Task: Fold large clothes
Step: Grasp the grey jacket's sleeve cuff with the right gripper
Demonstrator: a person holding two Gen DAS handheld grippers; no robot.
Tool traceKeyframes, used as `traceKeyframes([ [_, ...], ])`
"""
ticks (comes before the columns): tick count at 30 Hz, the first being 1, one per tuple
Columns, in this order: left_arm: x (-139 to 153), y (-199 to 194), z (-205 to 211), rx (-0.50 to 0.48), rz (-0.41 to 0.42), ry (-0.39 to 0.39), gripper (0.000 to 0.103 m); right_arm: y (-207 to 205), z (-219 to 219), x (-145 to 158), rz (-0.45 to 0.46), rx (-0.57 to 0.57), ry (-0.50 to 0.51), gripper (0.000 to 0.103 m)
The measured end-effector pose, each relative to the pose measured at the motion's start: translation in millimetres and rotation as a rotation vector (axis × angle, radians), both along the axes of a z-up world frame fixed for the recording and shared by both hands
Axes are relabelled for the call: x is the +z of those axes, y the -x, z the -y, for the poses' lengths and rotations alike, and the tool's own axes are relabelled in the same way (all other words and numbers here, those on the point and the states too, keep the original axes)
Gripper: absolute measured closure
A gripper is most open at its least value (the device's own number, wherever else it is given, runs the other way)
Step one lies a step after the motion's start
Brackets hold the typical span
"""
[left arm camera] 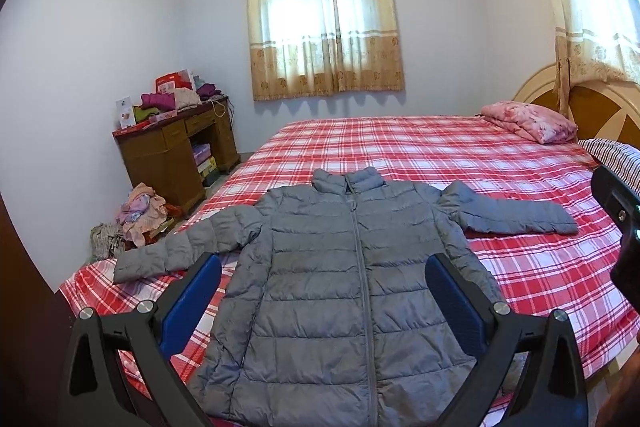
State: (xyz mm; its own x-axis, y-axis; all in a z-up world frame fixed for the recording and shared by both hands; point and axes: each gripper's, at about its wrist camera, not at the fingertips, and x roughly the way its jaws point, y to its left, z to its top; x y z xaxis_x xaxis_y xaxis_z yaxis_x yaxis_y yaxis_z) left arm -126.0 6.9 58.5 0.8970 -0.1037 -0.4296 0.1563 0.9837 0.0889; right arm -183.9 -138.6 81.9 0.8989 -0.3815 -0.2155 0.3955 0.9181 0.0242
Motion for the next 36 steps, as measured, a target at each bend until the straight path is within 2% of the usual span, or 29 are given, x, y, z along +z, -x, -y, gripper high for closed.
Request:
traceKeyframes([
  [16, -4.9, -26.6, -0.8, 0.021, -0.043, -0.007, 0.001, -17.1, 13.0, -4.9, -0.047, -0.004, -0.047, 0.000],
  [22, -9.5, -44.8, -1.2, 0.000, -0.074, 0.004, 0.001, -31.1, 29.8, -8.4, -0.071, -0.009, -0.075, 0.000],
  [26, -17.0, -76.3, -16.1, -0.024, -0.127, 0.054, 0.001, -43.5, 73.4, -17.4, -0.113, -0.042, -0.148, 0.000],
  [30, -23.0, -123.3, -45.5, 0.057, -0.151, 0.078, 0.001, -50.5, 150.9, -23.5, -0.116, -0.132, -0.295, 0.000],
  [34, -21.3, -162.9, -78.8, 0.129, -0.124, 0.159, 0.001, -56.6, 224.9, -25.5, -0.029, -0.215, -0.386, 0.000],
  [36, -28.7, -178.3, -89.3, 0.156, -0.095, 0.193, 0.001, -69.5, 269.1, -40.1, -0.001, -0.249, -0.455, 0.000],
])
